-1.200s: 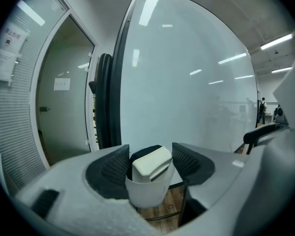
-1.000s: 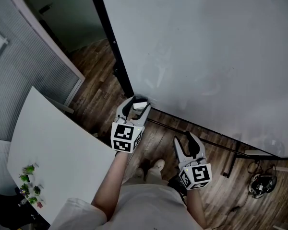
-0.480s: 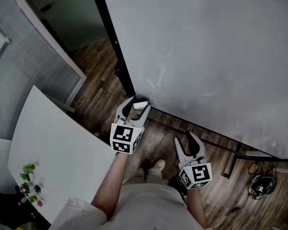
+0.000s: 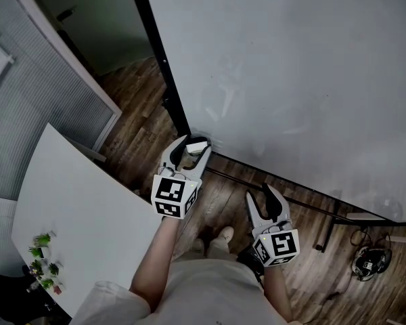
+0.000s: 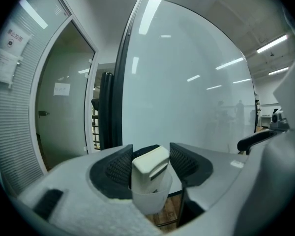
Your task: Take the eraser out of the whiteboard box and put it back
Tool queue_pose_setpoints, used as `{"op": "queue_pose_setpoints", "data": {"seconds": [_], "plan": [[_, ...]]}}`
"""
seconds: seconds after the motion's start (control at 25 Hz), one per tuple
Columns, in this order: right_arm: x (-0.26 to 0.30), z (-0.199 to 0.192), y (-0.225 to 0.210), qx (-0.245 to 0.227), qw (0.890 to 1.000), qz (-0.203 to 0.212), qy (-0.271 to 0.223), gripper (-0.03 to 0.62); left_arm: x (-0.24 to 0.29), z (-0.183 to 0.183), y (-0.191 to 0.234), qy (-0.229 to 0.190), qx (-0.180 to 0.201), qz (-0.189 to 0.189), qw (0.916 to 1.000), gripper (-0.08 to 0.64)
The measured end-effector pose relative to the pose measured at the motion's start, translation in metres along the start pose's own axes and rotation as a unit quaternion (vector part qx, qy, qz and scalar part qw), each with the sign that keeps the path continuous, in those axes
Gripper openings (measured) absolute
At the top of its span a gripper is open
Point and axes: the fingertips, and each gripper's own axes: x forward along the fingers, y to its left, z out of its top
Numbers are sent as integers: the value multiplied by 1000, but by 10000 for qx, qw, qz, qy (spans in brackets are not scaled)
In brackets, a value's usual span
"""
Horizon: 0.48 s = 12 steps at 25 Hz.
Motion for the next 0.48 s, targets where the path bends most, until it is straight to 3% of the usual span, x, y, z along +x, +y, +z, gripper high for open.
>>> {"op": "queue_pose_setpoints", "data": {"seconds": [0.48], "plan": [[-9,12,10,34,9998,-55,-204,181,-27,37,1,-457,-87,-54,9989,236]]}}
